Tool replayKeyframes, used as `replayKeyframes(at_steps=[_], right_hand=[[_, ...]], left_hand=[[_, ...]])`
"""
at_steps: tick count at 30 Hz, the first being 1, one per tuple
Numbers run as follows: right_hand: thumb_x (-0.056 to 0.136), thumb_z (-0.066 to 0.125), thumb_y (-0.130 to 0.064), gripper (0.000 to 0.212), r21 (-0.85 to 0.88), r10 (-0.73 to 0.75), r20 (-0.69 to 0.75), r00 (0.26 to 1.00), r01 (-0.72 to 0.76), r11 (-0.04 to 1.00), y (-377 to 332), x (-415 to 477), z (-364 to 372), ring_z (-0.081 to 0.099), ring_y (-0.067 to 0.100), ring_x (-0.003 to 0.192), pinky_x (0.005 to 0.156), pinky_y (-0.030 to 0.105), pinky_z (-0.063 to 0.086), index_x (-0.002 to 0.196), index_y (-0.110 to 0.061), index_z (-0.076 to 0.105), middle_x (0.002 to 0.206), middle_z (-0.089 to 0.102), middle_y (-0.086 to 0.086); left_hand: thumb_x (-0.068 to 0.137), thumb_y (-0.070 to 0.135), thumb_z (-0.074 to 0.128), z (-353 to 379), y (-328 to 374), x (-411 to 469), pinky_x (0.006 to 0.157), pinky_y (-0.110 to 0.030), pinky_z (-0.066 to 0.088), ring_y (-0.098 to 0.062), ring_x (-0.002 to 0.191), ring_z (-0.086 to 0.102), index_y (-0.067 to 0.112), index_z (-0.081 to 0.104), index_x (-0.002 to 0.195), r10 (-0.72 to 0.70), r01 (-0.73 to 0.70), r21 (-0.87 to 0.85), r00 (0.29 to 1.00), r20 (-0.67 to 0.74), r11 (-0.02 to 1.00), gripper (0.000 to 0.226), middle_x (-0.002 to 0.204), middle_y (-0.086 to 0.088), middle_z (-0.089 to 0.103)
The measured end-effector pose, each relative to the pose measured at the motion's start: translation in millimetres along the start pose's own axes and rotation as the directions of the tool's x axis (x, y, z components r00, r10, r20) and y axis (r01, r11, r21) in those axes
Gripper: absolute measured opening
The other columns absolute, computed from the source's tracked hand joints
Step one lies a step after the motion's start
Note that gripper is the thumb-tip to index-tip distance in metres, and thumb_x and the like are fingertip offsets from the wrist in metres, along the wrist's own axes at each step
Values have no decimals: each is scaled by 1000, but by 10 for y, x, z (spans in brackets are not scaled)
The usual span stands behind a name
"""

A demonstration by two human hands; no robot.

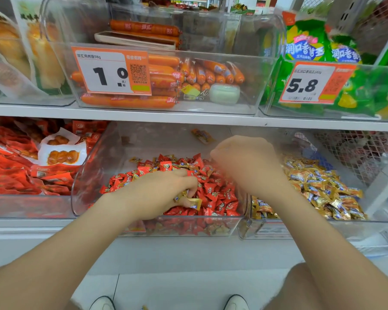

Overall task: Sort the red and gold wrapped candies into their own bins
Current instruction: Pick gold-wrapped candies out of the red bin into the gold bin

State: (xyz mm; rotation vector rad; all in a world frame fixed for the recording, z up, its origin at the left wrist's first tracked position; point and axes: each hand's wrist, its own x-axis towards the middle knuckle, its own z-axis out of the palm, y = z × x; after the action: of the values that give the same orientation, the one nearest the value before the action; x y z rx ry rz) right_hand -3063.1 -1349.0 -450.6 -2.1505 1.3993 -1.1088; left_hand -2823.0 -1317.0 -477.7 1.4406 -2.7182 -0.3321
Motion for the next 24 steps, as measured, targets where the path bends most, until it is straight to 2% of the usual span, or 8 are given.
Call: replayKeyframes(at_steps=[3,6,9,12,15,19,21,24], right_hand=[[94,74,-46,14,39,62,-35,997,-61,997,59,-4,-67,63,12,56,59,28,50,88,-34,77,67,72,-1],[96,72,-45,18,65,178,-157,972,-169,983,237,17,-174,60,7,57,59,27,46,90,-28,75,65,68,-4],[101,63,-45,24,-217,204,-232,951,-255,942,577,10,-321,58,17,70,64,36,39,104,-22,67,77,64,0],[101,60,-47,37,-476,277,-43,960,-264,839,928,-46,-466,60,31,96,84,45,47,131,-25,59,104,51,2],[97,58,-58,50,-568,338,108,935,-221,793,1070,-152,-597,55,28,123,102,52,35,145,-44,52,127,54,-2],[99,54,-45,48,-417,264,82,961,-208,885,1052,-300,-833,35,26,150,118,55,25,147,-44,55,160,44,0],[93,49,-35,49,-281,222,-29,975,-221,934,1072,-384,-944,45,25,144,118,47,34,138,-35,67,153,53,4],[90,52,-23,40,-148,280,-264,923,-325,934,1130,-478,-1084,66,19,113,104,38,51,121,-27,77,121,72,-2]], left_hand=[[101,45,62,-48,-49,-42,77,-34,48,-2,87,52,42,49,95,-55,45,-148,996,-69,988,15,96,18,53],[99,43,67,-123,-34,-49,72,-26,41,-3,84,53,39,55,92,-102,51,-290,981,-165,956,14,91,15,58],[100,36,68,-193,37,-64,61,-18,38,-2,68,51,31,59,93,-160,29,-424,948,-276,905,12,82,18,62],[101,36,65,-207,193,-29,54,-18,36,-3,54,44,29,60,96,-202,19,-502,928,-313,864,10,76,13,61],[101,35,65,-222,520,131,54,-18,36,-2,52,42,26,61,96,-174,-33,-575,937,-302,818,12,69,10,57],[100,38,66,-251,1078,573,64,-27,42,-5,65,49,29,60,95,-96,-124,-537,927,-362,834,12,77,3,60],[102,38,63,-239,1323,895,74,-29,46,-9,78,55,33,56,95,-57,-116,-441,931,-359,890,11,87,7,58],[104,38,59,-108,1537,1436,83,-44,51,-25,89,55,31,50,97,-65,-38,-302,944,-324,953,13,96,3,50]])
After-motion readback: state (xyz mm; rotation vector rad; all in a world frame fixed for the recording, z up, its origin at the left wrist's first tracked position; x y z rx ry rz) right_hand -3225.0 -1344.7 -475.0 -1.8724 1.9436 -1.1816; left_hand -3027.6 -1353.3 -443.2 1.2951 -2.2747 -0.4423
